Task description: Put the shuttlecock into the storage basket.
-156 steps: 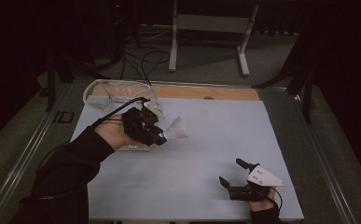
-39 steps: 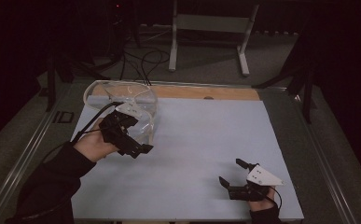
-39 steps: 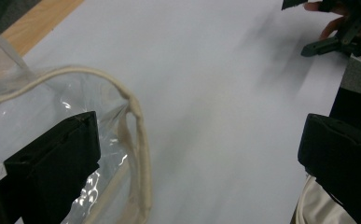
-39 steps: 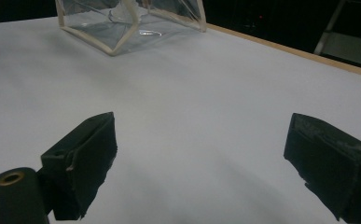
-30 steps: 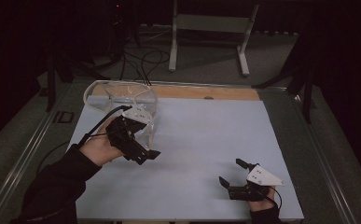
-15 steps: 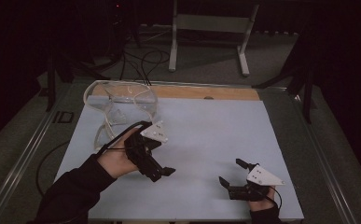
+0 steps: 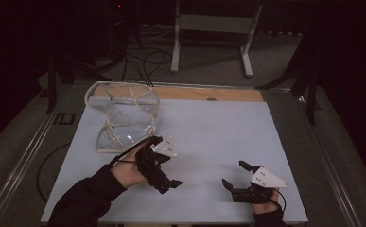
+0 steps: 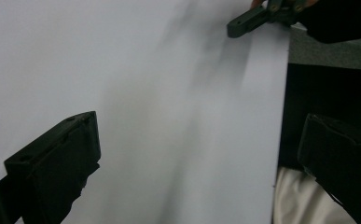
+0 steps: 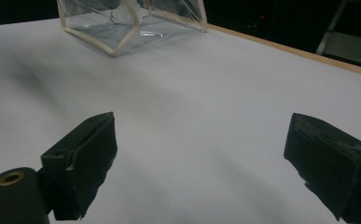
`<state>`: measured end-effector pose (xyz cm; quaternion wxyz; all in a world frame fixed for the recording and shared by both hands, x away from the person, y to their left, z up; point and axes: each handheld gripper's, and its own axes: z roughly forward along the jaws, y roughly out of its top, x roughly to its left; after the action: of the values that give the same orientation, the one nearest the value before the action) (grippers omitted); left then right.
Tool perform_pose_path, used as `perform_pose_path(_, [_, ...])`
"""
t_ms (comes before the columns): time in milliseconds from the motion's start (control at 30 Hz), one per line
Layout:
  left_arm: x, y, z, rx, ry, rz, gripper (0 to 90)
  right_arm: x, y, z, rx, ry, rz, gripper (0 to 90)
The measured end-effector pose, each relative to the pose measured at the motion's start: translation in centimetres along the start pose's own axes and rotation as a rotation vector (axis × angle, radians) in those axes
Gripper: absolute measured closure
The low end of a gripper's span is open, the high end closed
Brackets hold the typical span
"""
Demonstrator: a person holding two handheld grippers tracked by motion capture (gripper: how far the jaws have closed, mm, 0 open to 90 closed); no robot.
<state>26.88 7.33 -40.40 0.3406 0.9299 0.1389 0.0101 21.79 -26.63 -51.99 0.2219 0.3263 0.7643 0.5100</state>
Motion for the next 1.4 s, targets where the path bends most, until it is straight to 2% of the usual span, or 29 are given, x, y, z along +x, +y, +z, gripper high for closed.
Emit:
perform_pose_path(233, [-0.1,-1.6,1.1,0.014,0.014,0.036,0.0,0.0,0.0,-0.1,0.005,-0.003,0.002,9.1])
perform_pose_path(500, [0.1,-3.6,2.4,0.031,0.017,0.024,0.0,0.0,0.0,0.0,0.009,-0.003,0.001,9.1])
perform_pose_path(633, [0.3,-4.7,2.8,0.039,0.014,0.0,0.0,0.0,0.0,0.0,0.01,-0.003,0.0,9.1])
perform_pose_path(800, [0.6,-6.2,3.1,0.03,0.012,-0.021,0.0,0.0,0.0,0.0,0.011,-0.004,-0.002,9.1])
perform_pose_path(867, [0.6,-6.8,3.1,0.018,0.023,-0.033,0.0,0.0,0.0,0.0,0.012,-0.005,-0.003,9.1])
perform_pose_path(1167, [1.0,-9.4,2.7,0.012,0.031,-0.063,0.0,0.1,0.0,0.1,0.015,-0.004,-0.005,9.1])
perform_pose_path(1233, [1.1,-10.0,2.5,-0.007,0.032,-0.083,0.0,0.1,0.0,0.1,0.014,-0.004,0.0,9.1])
perform_pose_path(1400, [1.2,-11.3,2.0,-0.021,0.04,-0.107,0.0,0.1,0.0,0.1,0.017,-0.001,-0.001,9.1])
